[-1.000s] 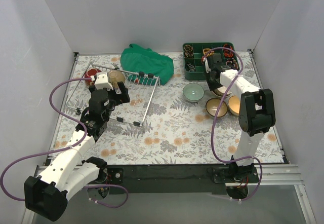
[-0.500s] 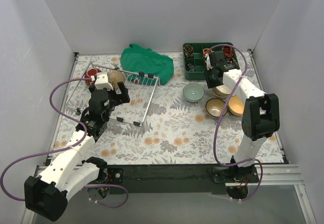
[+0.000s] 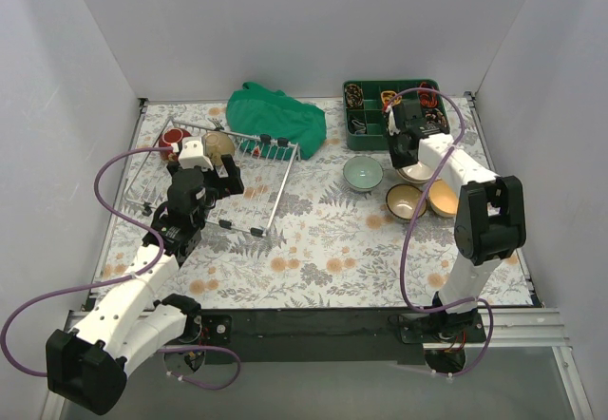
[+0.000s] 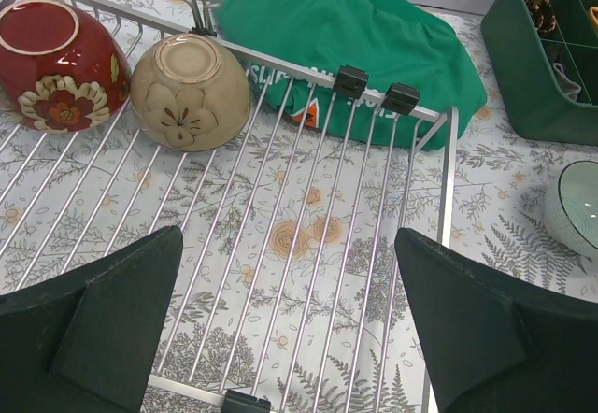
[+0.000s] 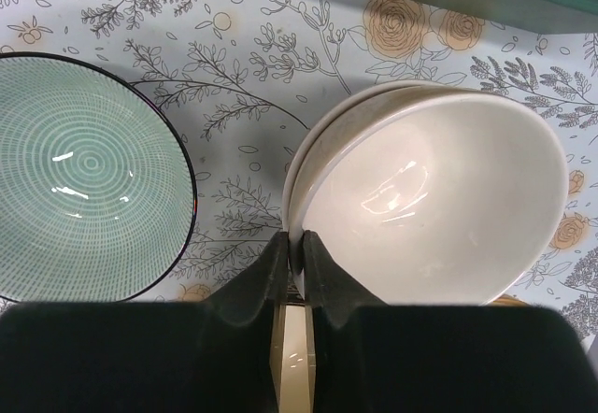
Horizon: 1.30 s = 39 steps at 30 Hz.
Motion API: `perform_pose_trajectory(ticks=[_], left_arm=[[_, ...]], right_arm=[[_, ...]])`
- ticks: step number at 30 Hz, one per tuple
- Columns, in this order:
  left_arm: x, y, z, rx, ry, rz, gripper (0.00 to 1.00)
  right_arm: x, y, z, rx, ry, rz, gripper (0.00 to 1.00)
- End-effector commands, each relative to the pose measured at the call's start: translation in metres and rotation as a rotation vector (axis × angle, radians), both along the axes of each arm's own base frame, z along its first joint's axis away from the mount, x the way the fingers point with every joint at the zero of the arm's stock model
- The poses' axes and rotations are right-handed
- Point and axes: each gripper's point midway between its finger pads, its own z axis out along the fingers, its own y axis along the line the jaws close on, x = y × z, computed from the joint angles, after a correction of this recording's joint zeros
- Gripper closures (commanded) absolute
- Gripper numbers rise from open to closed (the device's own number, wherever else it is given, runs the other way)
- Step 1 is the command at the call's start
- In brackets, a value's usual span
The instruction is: Unload the bowls from the dish rack
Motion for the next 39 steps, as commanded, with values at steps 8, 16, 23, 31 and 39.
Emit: perform_pose_trajectory(ticks=[8, 16, 23, 31, 39], left_arm=[[0.003, 0.002, -0.004, 0.003, 0.006, 0.024, 0.02], [0.025, 0.013, -0.015, -0.078, 0.064, 0.096, 0.02], [0.054, 0.035, -0.025, -0.037, 0.14, 0.205, 0.02], [0.09, 0.058, -0.027, 0.338, 0.192, 0.205, 0.02], [0.131, 0.06, -0.026, 0.738, 0.197, 0.084, 0.02]], right_arm=[[-0.016, 0.019, 0.067, 0.164, -0.148, 0.01, 0.59], [-0.056, 0.037, 0.12, 0.356, -0.335, 0.051, 0.29], [-0.093, 0.049, 0.133, 0.493, -0.435, 0.134, 0.14], [-0.128, 0.073, 0.132, 0.654, -0.451, 0.258, 0.12], [-0.149, 0.078, 0.115, 0.678, -0.438, 0.31, 0.1]])
